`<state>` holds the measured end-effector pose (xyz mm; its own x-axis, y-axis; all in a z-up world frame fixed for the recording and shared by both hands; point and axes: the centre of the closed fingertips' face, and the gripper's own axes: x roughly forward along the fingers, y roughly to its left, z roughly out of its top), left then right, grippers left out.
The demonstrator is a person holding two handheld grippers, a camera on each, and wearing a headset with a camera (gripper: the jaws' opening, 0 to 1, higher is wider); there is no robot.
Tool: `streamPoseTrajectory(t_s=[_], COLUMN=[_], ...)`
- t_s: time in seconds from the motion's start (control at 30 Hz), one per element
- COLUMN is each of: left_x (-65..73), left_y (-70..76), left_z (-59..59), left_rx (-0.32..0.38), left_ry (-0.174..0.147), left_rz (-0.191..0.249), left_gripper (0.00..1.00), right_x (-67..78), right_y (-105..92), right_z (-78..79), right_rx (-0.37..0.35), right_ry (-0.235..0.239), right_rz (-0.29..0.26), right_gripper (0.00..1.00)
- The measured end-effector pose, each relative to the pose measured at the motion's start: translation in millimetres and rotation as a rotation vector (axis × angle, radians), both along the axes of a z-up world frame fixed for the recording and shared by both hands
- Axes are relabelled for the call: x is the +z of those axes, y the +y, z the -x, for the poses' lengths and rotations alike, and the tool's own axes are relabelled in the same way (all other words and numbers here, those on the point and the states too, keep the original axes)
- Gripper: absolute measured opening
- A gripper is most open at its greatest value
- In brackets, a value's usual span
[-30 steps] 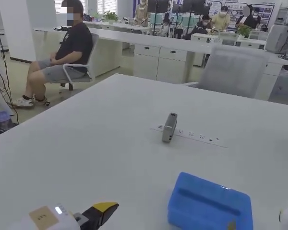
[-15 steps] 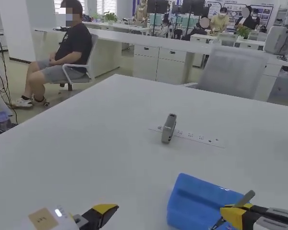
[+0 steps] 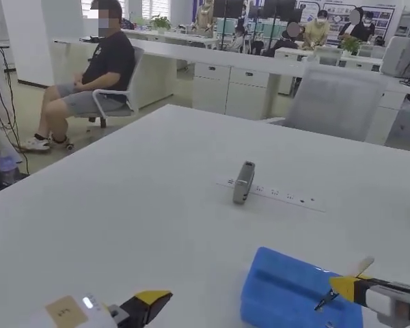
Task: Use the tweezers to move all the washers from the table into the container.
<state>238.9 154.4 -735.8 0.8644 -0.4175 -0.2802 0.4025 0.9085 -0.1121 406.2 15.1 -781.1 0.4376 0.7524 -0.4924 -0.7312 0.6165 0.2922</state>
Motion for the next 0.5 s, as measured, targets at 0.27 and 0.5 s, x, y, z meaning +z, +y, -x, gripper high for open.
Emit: streamPoseTrajectory(t_s=[0.27, 0.5], left_x=[-0.9, -1.8], left_y=[0.5, 0.4], left_z=[0.3, 0.9], left_rx=[0.001, -0.002], left_ry=[0.004, 0.009], left_rz=[-0.002, -0.009], left_gripper=[0.62, 0.61], right_x=[-20.2, -27.3], right_y=[2.6, 4.9], right_z=[-7.7, -5.5], right_rx=[0.021, 0.052], right_ry=[0.010, -0.005], right_rz=[0.074, 0.122], right_gripper=[0.03, 0.03])
